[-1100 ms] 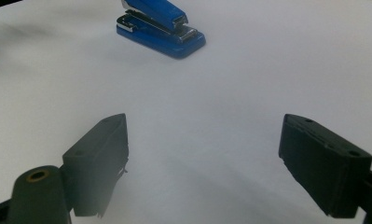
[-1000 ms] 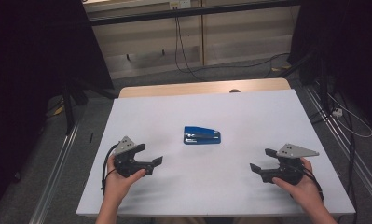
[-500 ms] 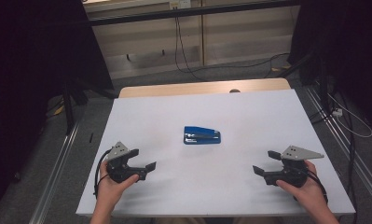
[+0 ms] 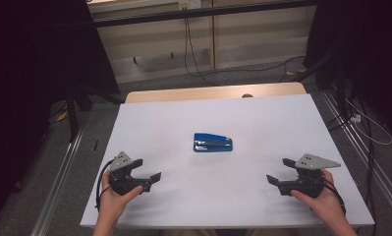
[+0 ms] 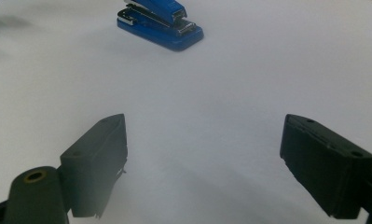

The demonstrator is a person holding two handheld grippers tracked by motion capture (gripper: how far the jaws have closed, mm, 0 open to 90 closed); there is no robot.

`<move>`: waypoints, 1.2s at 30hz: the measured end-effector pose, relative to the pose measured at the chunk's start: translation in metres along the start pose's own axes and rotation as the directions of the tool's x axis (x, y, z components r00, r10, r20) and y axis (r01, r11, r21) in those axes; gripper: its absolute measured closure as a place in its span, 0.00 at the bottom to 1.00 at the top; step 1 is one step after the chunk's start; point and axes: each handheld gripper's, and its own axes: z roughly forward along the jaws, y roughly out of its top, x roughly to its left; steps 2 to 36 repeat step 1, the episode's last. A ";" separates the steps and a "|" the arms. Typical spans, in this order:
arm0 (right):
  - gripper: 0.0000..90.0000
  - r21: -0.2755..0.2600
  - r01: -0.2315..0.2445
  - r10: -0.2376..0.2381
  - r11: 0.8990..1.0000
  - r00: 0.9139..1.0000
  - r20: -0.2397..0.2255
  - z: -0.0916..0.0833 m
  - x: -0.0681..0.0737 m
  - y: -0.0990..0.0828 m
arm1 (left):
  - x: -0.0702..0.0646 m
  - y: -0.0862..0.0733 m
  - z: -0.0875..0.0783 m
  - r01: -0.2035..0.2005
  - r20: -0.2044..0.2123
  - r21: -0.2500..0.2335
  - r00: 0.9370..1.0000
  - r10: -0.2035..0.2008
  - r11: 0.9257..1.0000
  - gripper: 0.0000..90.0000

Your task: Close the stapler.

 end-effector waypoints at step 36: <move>0.17 -0.001 0.001 -0.001 1.000 1.000 0.002 0.000 0.000 0.000 | 0.001 0.000 0.000 0.003 -0.002 -0.002 1.000 -0.003 1.000 0.09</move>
